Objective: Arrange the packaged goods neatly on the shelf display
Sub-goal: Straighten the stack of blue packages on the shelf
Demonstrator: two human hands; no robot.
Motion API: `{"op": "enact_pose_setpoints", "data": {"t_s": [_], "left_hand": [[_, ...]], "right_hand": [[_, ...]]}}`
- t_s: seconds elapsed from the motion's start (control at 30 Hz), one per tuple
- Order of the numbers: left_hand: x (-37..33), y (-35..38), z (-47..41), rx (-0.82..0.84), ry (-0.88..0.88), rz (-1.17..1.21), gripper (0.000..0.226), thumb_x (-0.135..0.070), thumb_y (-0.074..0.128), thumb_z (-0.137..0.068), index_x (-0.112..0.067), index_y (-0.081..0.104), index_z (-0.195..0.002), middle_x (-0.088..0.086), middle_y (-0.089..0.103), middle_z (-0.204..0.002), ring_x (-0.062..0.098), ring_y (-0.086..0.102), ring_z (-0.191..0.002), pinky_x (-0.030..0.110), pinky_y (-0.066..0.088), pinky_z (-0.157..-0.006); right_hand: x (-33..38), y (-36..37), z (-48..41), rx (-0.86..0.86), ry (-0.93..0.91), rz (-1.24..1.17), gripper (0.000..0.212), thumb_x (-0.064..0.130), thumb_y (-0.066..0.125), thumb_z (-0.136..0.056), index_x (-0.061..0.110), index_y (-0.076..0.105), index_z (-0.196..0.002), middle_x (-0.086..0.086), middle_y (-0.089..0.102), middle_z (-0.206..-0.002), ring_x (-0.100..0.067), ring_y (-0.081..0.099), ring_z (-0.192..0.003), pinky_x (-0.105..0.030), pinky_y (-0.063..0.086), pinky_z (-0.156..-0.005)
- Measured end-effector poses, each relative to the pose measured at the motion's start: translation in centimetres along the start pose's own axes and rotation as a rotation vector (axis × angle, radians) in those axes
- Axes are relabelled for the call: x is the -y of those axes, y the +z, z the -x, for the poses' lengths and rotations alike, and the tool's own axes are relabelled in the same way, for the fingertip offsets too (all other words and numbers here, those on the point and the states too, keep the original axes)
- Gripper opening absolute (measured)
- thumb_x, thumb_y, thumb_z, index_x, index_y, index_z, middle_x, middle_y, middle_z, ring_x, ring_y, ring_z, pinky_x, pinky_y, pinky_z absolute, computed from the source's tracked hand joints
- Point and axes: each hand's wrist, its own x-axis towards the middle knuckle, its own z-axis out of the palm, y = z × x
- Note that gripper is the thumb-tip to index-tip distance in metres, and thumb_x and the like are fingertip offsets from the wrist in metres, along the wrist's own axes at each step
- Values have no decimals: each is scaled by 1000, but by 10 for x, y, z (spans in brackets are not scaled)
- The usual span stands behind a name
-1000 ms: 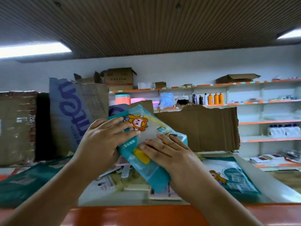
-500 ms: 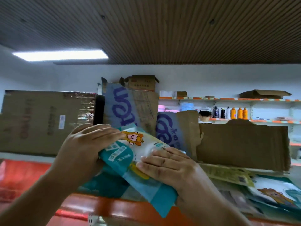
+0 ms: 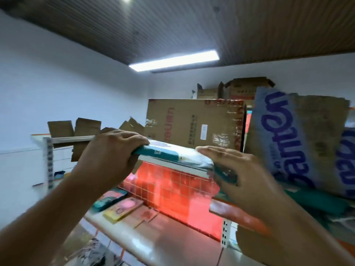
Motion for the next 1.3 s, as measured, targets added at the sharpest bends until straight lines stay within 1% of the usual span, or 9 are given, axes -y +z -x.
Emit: {"op": "enact_pose_setpoints", "data": {"t_s": [0.1, 0.27, 0.47, 0.57, 0.7, 0.9, 1.0, 1.1, 1.3], "left_hand": [[49, -14, 20, 34, -59, -113, 12, -17, 70, -89, -23, 77, -97, -4, 76, -87, 22, 70, -73, 36, 58, -69], [94, -19, 47, 102, -131, -210, 16, -26, 60, -91, -24, 76, -91, -9, 72, -76, 16, 64, -64, 32, 55, -61], [118, -3, 68, 113, -139, -236, 34, -29, 48, -91, -22, 79, -101, -5, 77, -87, 19, 67, -73, 33, 53, -72], [149, 8, 80, 130, -161, -204, 26, -25, 75, -85, -23, 77, -111, -5, 77, -100, 18, 69, -84, 32, 50, -80], [200, 27, 91, 244, -249, -126, 63, -26, 93, -69, -34, 67, -126, -8, 73, -120, 17, 67, -103, 36, 57, -83], [236, 64, 82, 425, -181, -182, 56, -55, 62, -80, -34, 64, -132, -16, 67, -127, 2, 63, -108, 13, 41, -89], [251, 81, 84, 385, -187, -229, 55, -57, 56, -80, -32, 69, -127, -13, 69, -124, 8, 69, -106, 15, 40, -87], [271, 94, 92, 368, -186, -263, 54, -52, 69, -77, -31, 69, -126, -13, 68, -125, 9, 68, -110, 24, 47, -86], [314, 118, 111, 354, -161, -291, 56, -52, 67, -75, -28, 70, -126, -10, 69, -124, 14, 70, -110, 26, 46, -87]], "right_hand": [[40, 39, -44, 103, -2, 60, 53, 40, 63, -94, 52, 45, -142, 48, 39, -129, 20, 39, -121, 0, 29, -93], [84, 110, -100, 163, -78, 121, 61, 42, 62, -91, 44, 40, -148, 20, 54, -142, -11, 56, -123, -30, 47, -95], [79, 209, -138, 123, -72, 135, 35, 27, 57, -86, 41, 58, -118, 12, 72, -93, -20, 67, -82, -37, 54, -68], [59, 244, -151, 19, -124, 32, 37, 23, 58, -86, 42, 63, -118, 15, 74, -100, -18, 70, -82, -39, 56, -68], [30, 282, -172, -35, -209, -166, 41, 40, 43, -84, 39, 70, -114, 20, 72, -111, -7, 70, -95, -34, 60, -75], [-15, 349, -210, 10, -356, -282, 41, 23, 82, -79, 29, 72, -119, 12, 69, -124, -9, 63, -119, -33, 51, -102], [-29, 378, -221, 16, -245, -257, 57, 20, 88, -71, 27, 69, -124, 7, 67, -129, -19, 64, -119, -45, 55, -96], [-43, 407, -229, 31, 82, -361, 67, 14, 85, -73, 31, 62, -133, 2, 68, -127, -22, 68, -108, -42, 58, -90], [-59, 458, -258, 246, 538, -636, 51, 25, 73, -84, 37, 57, -131, 3, 72, -108, -20, 68, -87, -33, 53, -72]]}}
